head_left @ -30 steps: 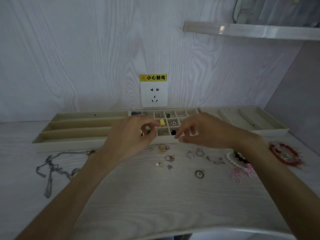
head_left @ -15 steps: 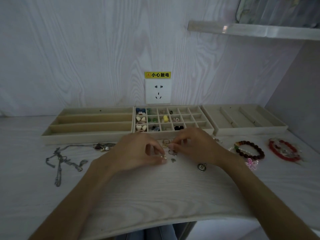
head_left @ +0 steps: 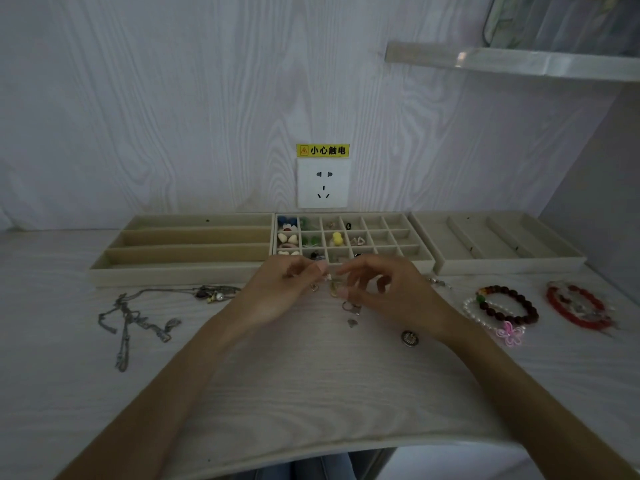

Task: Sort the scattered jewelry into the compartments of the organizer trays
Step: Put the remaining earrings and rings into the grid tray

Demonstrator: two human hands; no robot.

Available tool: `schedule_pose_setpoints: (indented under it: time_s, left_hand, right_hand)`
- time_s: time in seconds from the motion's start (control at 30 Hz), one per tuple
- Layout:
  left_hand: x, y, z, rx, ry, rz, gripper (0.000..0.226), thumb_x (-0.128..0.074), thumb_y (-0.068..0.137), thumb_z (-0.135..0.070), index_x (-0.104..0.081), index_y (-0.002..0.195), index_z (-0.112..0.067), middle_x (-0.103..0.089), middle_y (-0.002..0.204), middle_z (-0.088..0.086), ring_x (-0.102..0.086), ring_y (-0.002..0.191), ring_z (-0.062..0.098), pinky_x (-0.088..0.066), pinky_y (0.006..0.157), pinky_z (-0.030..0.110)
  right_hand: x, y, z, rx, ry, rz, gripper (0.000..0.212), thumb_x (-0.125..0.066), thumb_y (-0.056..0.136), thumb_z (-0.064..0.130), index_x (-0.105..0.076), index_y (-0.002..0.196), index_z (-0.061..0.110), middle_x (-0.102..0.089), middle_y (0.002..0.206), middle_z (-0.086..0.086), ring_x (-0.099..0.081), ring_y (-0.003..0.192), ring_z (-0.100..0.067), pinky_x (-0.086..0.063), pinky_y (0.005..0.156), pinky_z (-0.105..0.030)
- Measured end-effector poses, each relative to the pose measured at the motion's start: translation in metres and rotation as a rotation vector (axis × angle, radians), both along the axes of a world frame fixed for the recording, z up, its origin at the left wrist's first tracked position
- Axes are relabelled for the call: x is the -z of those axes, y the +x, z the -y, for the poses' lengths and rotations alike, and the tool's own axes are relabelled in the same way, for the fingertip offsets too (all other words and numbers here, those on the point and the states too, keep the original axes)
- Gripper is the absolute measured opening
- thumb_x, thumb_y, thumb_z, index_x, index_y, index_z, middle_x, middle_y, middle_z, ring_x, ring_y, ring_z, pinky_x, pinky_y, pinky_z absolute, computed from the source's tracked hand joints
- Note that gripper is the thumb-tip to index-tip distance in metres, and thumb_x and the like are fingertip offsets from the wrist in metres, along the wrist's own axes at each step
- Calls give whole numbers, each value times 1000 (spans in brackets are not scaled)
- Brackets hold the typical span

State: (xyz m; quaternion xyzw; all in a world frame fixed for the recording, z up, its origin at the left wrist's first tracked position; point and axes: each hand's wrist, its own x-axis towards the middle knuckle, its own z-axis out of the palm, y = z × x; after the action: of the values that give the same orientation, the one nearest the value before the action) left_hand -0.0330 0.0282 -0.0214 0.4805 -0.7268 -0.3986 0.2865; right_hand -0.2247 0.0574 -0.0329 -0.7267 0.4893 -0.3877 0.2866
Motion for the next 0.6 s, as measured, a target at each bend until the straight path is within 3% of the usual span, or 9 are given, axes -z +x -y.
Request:
schedule_pose_setpoints:
  time_s: [0.07, 0.13, 0.27, 0.37, 0.5, 0.6]
  left_hand:
    - [-4, -1, -3, -58, 128, -71, 24, -52, 92, -41, -68, 81, -28, -64, 77, -10, -53, 64, -6, -37, 54, 10]
    - [-7, -1, -6, -67, 196, -118, 21, -53, 91, -42, -68, 82, -30, -67, 75, -15, -55, 67, -4, -38, 53, 13]
    - [-11, -4, -11, -12, 252, -161, 22, -53, 91, -41, -70, 94, -29, -70, 81, -21, -57, 70, -10, -40, 52, 9]
    - [-10, -7, -15, 37, 242, -148, 18, -53, 90, -42, -69, 94, -35, -70, 87, -22, -57, 72, -12, -40, 57, 12]
    - [-10, -13, -19, 34, 228, -147, 15, -54, 89, -43, -67, 96, -40, -64, 72, -30, -54, 77, -7, -42, 64, 15]
    - [-10, -14, -20, -8, 240, -158, 17, -53, 91, -41, -69, 89, -36, -66, 84, -12, -52, 80, 3, -41, 67, 19]
  right_hand:
    - [1, 3, -1, 2, 30, 61, 30, -80, 71, 20, -66, 97, 22, -70, 85, 7, -64, 80, -2, -47, 64, -15]
    - [1, 7, -1, 20, 36, 136, 29, -81, 69, 19, -65, 94, 17, -71, 86, 5, -66, 82, -6, -50, 71, -18]
    - [-3, 10, -1, 48, 19, 342, 14, -75, 71, 16, -70, 84, 13, -74, 81, 1, -70, 75, -13, -54, 71, -19]
    - [-4, 7, -1, 96, -2, 377, 9, -73, 74, 12, -72, 82, 16, -74, 77, 5, -70, 72, -10, -53, 68, -15]
    - [-3, 5, 0, 159, 22, 400, 4, -73, 75, 16, -73, 78, 17, -73, 69, 3, -69, 65, -11, -55, 63, -18]
    - [-1, 5, 2, 172, 24, 351, 11, -71, 77, 21, -75, 81, 12, -74, 72, -1, -70, 68, -17, -56, 65, -22]
